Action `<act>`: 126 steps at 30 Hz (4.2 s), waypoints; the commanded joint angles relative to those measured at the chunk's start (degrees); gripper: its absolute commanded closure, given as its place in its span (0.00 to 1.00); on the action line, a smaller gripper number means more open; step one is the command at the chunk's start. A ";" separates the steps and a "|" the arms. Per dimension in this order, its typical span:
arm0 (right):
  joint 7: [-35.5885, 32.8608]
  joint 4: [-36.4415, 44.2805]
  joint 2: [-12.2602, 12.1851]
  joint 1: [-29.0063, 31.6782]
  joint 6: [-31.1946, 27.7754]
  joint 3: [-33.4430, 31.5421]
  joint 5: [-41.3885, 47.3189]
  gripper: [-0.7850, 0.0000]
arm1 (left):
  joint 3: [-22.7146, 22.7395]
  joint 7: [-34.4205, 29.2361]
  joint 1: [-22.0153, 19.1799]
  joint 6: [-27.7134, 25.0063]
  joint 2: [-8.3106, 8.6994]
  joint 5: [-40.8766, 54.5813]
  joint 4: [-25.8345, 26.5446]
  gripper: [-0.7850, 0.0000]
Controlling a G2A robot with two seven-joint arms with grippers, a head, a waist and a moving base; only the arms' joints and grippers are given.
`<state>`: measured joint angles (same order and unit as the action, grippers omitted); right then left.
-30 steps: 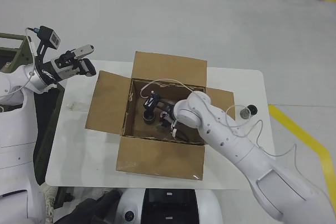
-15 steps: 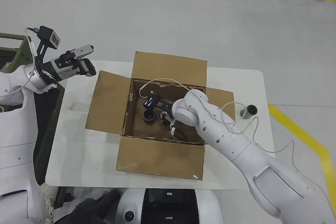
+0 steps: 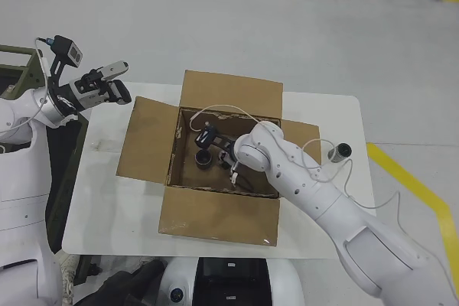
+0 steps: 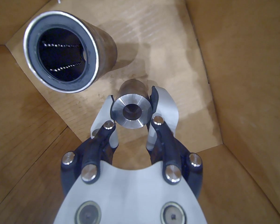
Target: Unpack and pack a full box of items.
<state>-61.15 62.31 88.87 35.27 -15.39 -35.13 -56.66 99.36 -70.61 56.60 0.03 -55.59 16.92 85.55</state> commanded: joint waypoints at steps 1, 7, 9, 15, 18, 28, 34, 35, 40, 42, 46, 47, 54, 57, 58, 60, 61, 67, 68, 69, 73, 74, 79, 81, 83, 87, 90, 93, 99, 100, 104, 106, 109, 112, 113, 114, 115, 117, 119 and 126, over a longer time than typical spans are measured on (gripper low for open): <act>-0.15 0.85 -0.21 0.37 0.01 -0.65 0.11 1.00 | 0.00 0.00 0.00 0.00 0.00 0.00 0.00 0.00; -1.52 5.36 -1.10 1.88 -0.11 -2.40 -1.23 1.00 | 0.00 0.00 0.00 0.00 0.00 0.00 0.00 0.00; -2.05 7.15 -1.47 2.48 -0.55 -3.01 -1.82 1.00 | 0.00 0.00 0.00 0.00 0.00 0.00 0.00 0.00; -4.04 14.26 -2.93 5.33 -0.83 -5.36 -4.83 1.00 | 0.00 0.00 0.00 0.00 0.00 0.00 0.00 0.00; -5.17 18.44 -3.88 7.48 -0.85 -7.17 -6.25 1.00 | 0.00 0.00 0.00 0.00 0.00 0.00 0.00 0.00; -8.60 31.55 -6.59 15.18 -1.17 -14.49 -5.46 1.00 | 0.00 0.00 0.00 0.00 0.00 0.00 0.00 0.00; -7.56 39.21 -8.07 20.38 -1.19 -19.33 -4.76 1.00 | 0.00 0.00 0.00 0.00 0.00 0.00 0.00 0.00; -7.32 40.76 -8.34 21.46 -1.33 -20.39 -4.18 1.00 | 0.00 0.00 0.00 0.00 0.00 0.00 0.00 0.00; -6.47 47.61 -9.69 26.67 -2.81 -24.84 -3.94 1.00 | 0.00 0.00 0.00 0.00 0.00 0.00 0.00 0.00; -5.87 49.87 -10.16 28.55 -3.27 -26.50 -3.80 1.00 | 0.00 0.00 0.00 0.00 0.00 0.00 0.00 0.00; -4.60 53.94 -11.05 32.28 -3.64 -30.10 -4.03 1.00 | 0.00 0.00 0.00 0.00 0.00 0.00 0.00 0.00; -4.32 54.97 -11.28 33.29 -3.70 -31.05 -4.06 1.00 | 0.00 0.00 0.00 0.00 0.00 0.00 0.00 0.00; -1.75 60.49 -12.68 39.90 -5.26 -37.25 -3.11 1.00 | 0.00 0.00 0.00 0.00 0.00 0.00 0.00 0.00; -0.26 61.94 -13.22 42.94 -4.79 -40.56 -3.03 1.00 | 0.00 0.00 0.00 0.00 0.00 0.00 0.00 0.00; 0.15 62.38 -13.40 43.96 -4.55 -41.70 -2.99 1.00 | 0.00 0.00 0.00 0.00 0.00 0.00 0.00 0.00; 0.96 63.44 -13.73 46.02 -4.26 -43.89 -2.80 1.00 | 0.00 0.00 0.00 0.00 0.00 0.00 0.00 0.00; 1.41 64.06 -13.89 47.10 -4.13 -44.97 -2.71 1.00 | 0.00 0.00 0.00 0.00 0.00 0.00 0.00 0.00; 3.61 66.74 -14.66 52.57 -2.68 -50.82 -1.79 1.00 | 0.00 0.00 0.00 0.00 0.00 0.00 0.00 0.00; 4.01 67.08 -14.77 53.30 -2.41 -51.68 -1.53 1.00 | 0.00 0.00 0.00 0.00 0.00 0.00 0.00 0.00; 4.30 67.32 -14.87 54.03 -2.06 -52.60 -1.39 1.00 | 0.00 0.00 0.00 0.00 0.00 0.00 0.00 0.00; 4.85 67.39 -15.24 56.46 -0.24 -56.15 -0.58 1.00 | 0.00 0.00 0.00 0.00 0.00 0.00 0.00 0.00; 4.88 67.14 -15.32 56.83 0.15 -56.90 -0.23 1.00 | 0.00 0.00 0.00 0.00 0.00 0.00 0.00 0.00; 4.78 65.02 -15.73 57.41 1.76 -59.39 -0.03 1.00 | 0.00 0.00 0.00 0.00 0.00 0.00 0.00 0.00; 4.96 64.43 -15.86 57.43 2.52 -59.68 -0.89 1.00 | 0.00 0.00 0.00 0.00 0.00 0.00 0.00 0.00; 5.08 63.47 -15.98 57.30 3.34 -59.95 -1.47 1.00 | 0.00 0.00 0.00 0.00 0.00 0.00 0.00 0.00; 4.54 60.92 -16.20 56.24 5.78 -60.86 -1.48 1.00 | 0.00 0.00 0.00 0.00 0.00 0.00 0.00 0.00; 3.64 58.69 -16.40 55.19 7.01 -61.66 -0.91 1.00 | 0.00 0.00 0.00 0.00 0.00 0.00 0.00 0.00; 2.90 56.43 -16.58 54.19 8.10 -62.20 -0.16 1.00 | 0.00 0.00 0.00 0.00 0.00 0.00 0.00 0.00; 1.68 52.73 -16.90 52.35 10.21 -61.59 -0.79 1.00 | 0.00 0.00 0.00 0.00 0.00 0.00 0.00 0.00; 2.11 52.51 -16.94 52.09 10.41 -61.44 -1.16 1.00 | 0.00 0.00 0.00 0.00 0.00 0.00 0.00 0.00; 2.43 50.69 -17.07 51.66 12.01 -60.70 -2.41 1.00 | 0.00 0.00 0.00 0.00 0.00 0.00 0.00 0.00; 2.49 49.95 -17.11 51.47 12.43 -60.07 -2.58 1.00 | 0.00 0.00 0.00 0.00 0.00 0.00 0.00 0.00; 4.11 49.52 -17.17 51.67 12.10 -59.42 -2.78 1.00 | 0.00 0.00 0.00 0.00 0.00 0.00 0.00 0.00; 4.11 49.52 -17.17 51.67 12.10 -59.42 -2.78 1.00 | 0.00 0.00 0.00 0.00 0.00 0.00 0.00 0.00; 4.11 49.52 -17.17 51.67 12.10 -59.42 -2.78 1.00 | 0.00 0.00 0.00 0.00 0.00 0.00 0.00 0.00; 4.11 49.52 -17.17 51.67 12.10 -59.42 -2.78 1.00 | 0.00 0.00 0.00 0.00 0.00 0.00 0.00 0.00; 4.11 49.52 -17.17 51.67 12.10 -59.42 -2.78 1.00 | 0.00 0.00 0.00 0.00 0.00 0.00 0.00 0.00; 4.11 49.52 -17.17 51.67 12.10 -59.42 -2.78 1.00 | 0.00 0.00 0.00 0.00 0.00 0.00 0.00 0.00; 4.11 49.52 -17.17 51.67 12.10 -59.42 -2.78 1.00 | 0.00 0.00 0.00 0.00 0.00 0.00 0.00 0.00; 5.23 48.69 -17.22 51.80 12.75 -59.01 -3.46 1.00 | 0.00 0.00 0.00 0.00 0.00 0.00 0.00 0.00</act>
<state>-56.14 111.34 71.69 87.13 -3.09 -94.30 -59.70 99.36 -70.61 56.60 0.03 -55.59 16.92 85.55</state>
